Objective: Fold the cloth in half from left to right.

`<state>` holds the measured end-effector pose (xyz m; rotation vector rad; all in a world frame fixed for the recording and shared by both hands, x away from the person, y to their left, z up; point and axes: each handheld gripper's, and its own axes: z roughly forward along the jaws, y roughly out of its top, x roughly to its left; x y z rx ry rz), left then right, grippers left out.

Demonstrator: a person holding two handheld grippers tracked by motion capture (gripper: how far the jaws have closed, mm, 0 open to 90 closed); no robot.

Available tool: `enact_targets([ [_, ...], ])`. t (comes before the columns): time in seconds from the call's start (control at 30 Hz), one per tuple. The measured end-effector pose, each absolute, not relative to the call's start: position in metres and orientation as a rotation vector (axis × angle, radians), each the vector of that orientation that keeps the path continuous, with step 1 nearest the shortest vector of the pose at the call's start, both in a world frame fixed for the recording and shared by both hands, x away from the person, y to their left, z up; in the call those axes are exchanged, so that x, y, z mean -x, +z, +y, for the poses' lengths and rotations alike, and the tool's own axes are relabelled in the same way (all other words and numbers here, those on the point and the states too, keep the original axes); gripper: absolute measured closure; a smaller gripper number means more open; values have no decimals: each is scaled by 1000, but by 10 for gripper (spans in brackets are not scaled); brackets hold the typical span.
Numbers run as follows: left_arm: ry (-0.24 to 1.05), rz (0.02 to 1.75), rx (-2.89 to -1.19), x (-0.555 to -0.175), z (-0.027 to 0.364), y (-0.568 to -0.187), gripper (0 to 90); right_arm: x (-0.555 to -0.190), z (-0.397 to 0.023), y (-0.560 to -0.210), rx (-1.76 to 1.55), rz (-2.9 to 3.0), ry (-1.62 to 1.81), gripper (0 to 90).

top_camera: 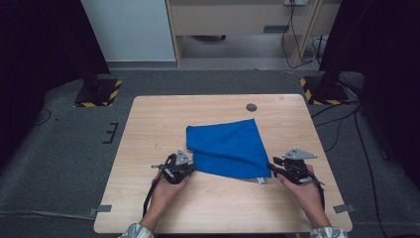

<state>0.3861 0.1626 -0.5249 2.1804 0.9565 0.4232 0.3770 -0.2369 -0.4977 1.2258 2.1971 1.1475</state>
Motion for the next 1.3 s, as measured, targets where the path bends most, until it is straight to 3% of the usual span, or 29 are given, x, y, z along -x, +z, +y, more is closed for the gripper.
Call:
enact_targets([
  [0.47,437,983,-2200,-364,190,-515,868,-372,-219,-504,-1183,2302,1087,556],
  [0.93,423,979,-2242,-365,189,-521,860,-373,-202,-523,-1146,2414,966,506],
  [1.07,429,978,-2235,-367,188,-522,856,-373,-201,-524,-1127,2435,954,573],
  [1.1,430,977,-2234,-367,188,-523,856,-373,-201,-524,-1124,2440,958,601],
  [1.13,429,978,-2232,-368,188,-523,856,-372,-200,-524,-1112,2450,970,698],
  [1.3,425,983,-2226,-370,189,-523,856,-372,-200,-524,-1099,2469,999,812],
])
